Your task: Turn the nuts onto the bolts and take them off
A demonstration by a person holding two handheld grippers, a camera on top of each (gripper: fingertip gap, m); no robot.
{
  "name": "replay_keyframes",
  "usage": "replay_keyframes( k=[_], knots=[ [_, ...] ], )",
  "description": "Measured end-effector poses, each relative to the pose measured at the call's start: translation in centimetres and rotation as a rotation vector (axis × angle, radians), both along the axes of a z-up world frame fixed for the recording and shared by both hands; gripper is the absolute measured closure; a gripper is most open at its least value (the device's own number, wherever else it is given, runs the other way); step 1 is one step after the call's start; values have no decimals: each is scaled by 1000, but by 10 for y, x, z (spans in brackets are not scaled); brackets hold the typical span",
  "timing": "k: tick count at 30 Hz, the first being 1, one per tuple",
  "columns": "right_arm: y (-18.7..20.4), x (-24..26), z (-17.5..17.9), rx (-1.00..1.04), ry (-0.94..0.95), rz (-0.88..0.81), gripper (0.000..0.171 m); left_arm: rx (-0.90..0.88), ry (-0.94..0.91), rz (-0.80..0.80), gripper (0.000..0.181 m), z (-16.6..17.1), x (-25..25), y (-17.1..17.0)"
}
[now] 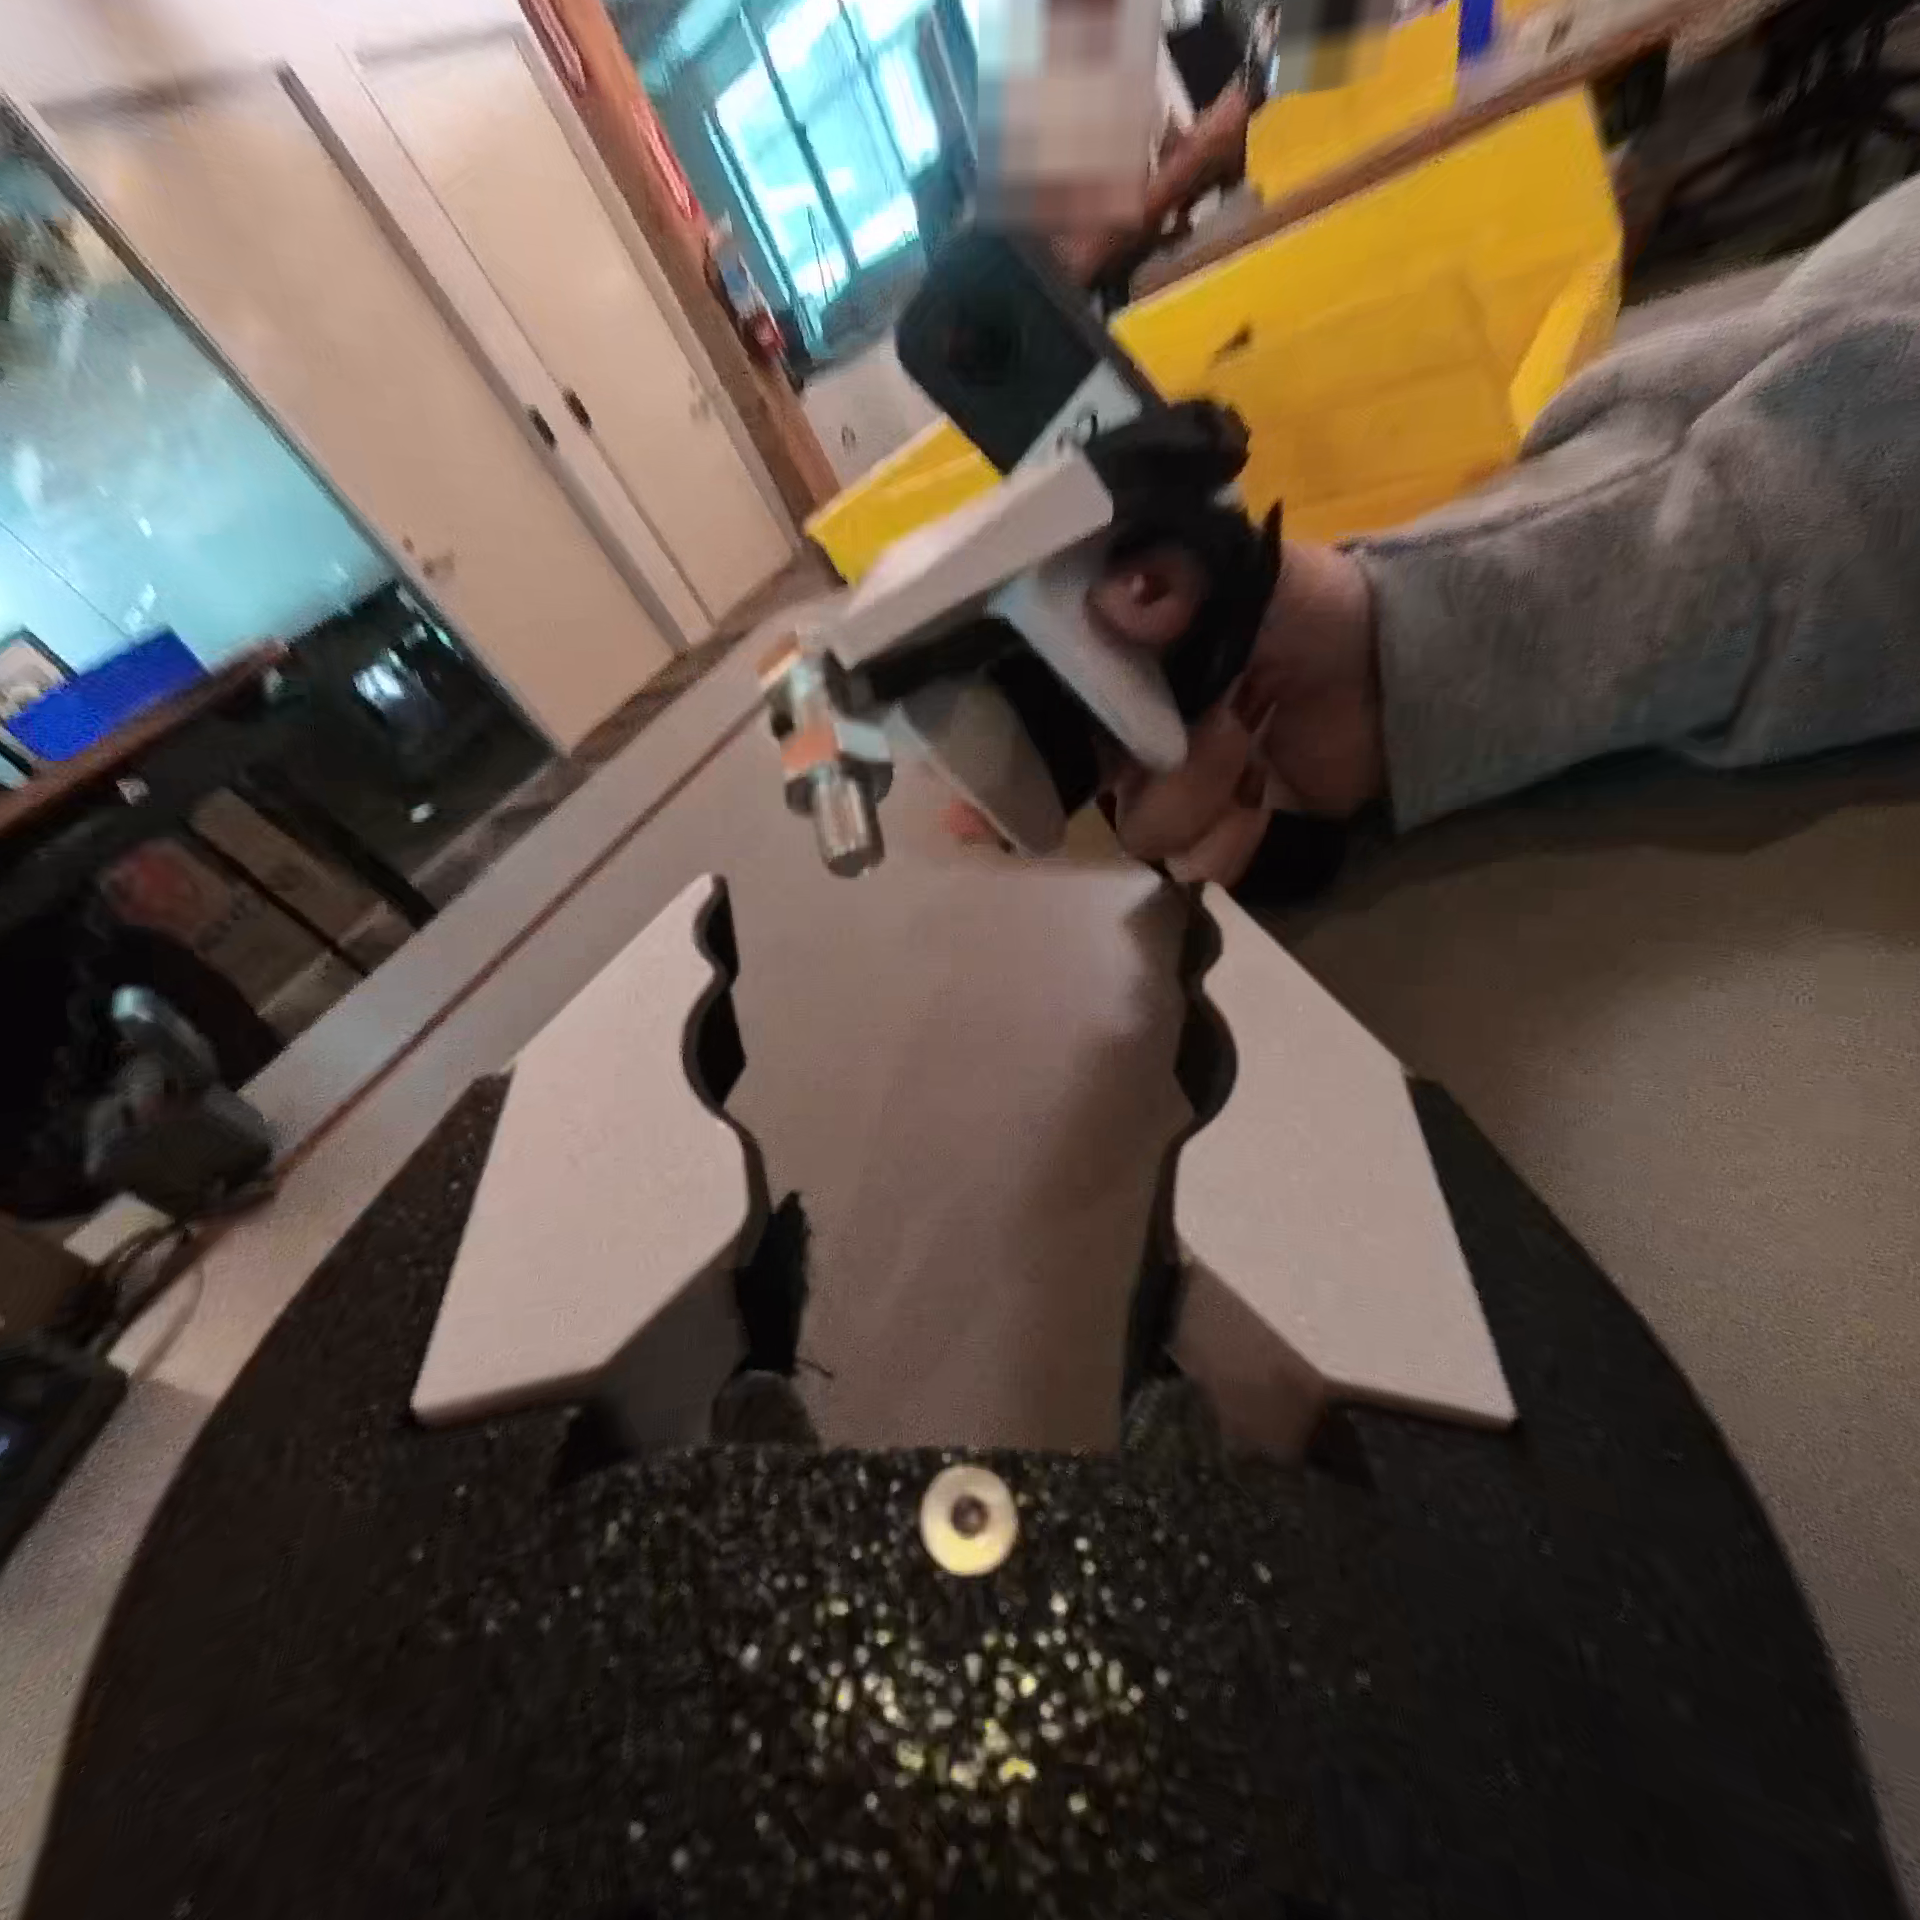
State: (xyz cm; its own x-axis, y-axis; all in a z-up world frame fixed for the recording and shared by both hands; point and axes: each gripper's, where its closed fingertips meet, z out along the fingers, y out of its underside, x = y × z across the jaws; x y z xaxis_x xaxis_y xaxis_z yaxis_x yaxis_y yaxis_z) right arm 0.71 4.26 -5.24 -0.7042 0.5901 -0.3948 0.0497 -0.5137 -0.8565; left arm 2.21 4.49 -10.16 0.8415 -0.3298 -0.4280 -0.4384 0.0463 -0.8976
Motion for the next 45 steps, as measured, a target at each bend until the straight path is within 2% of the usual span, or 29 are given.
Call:
replay_keyframes(
  k=[2, 4, 7, 9, 10, 11, 14, 16, 18, 20, 22, 25, 27, 29, 31, 33, 34, 37, 39, 42, 44, 45],
  knots=[
    [0, 1, 1, -12, 4, 4, 155, 163, 12, -46, 95, 23, 9, -15],
    [0, 1, 3, -32, 9, 13, 156, 211, 48, -85, 93, 27, 20, -21],
    [-1, 3, 3, -39, 15, 22, 155, 173, 44, -99, 92, 21, 25, -17],
    [-2, 4, 6, -51, 28, 29, 155, 16, 6, -39, 101, 0, 12, -3],
    [-1, 5, 7, -66, 33, 31, 155, -51, -3, -15, 94, -9, 7, 3],
    [0, 5, 7, -75, 31, 31, 155, -43, -16, -21, 94, -7, 8, 3],
    [0, 4, 7, -72, 27, 29, 155, 180, 25, -41, 93, 24, 14, -13],
    [0, 4, 6, -71, 27, 29, 155, 218, 67, -84, 93, 26, 25, -20],
    [0, 4, 7, -76, 28, 29, 155, 190, 77, -69, 92, 21, 24, -16],
    [0, 5, 8, -78, 35, 31, 155, 42, 30, -11, 104, 2, 11, -2],
    [1, 4, 7, -81, 33, 26, 156, -59, 1, 43, 93, -10, 0, 8],
    [2, 4, 7, -85, 31, 20, 155, 179, 33, -3, 95, 23, 10, -11],
    [2, 3, 7, -84, 30, 20, 155, 223, 96, -49, 97, 25, 23, -19],
    [3, 3, 7, -87, 30, 19, 155, 198, 118, -35, 95, 20, 23, -14],
    [2, 3, 8, -89, 35, 22, 155, 44, 74, 26, 107, -1, 9, 0],
    [2, 3, 8, -87, 34, 20, 156, -81, 31, 97, 93, -16, -5, 11],
    [2, 2, 8, -89, 32, 18, 156, -59, 11, 95, 89, -11, -5, 10],
    [3, 2, 8, -89, 29, 19, 155, 186, 47, 76, 103, 26, 1, -8],
    [2, 2, 8, -86, 29, 22, 155, 255, 115, 62, 107, 32, 10, -15],
    [2, 1, 8, -89, 31, 26, 155, 211, 127, 34, 110, 23, 17, -11],
    [2, 1, 8, -92, 32, 28, 155, 44, 87, 82, 118, -1, 5, 3],
    [2, 1, 9, -94, 34, 26, 155, -43, 69, 133, 115, -13, -6, 11]
  ],
)
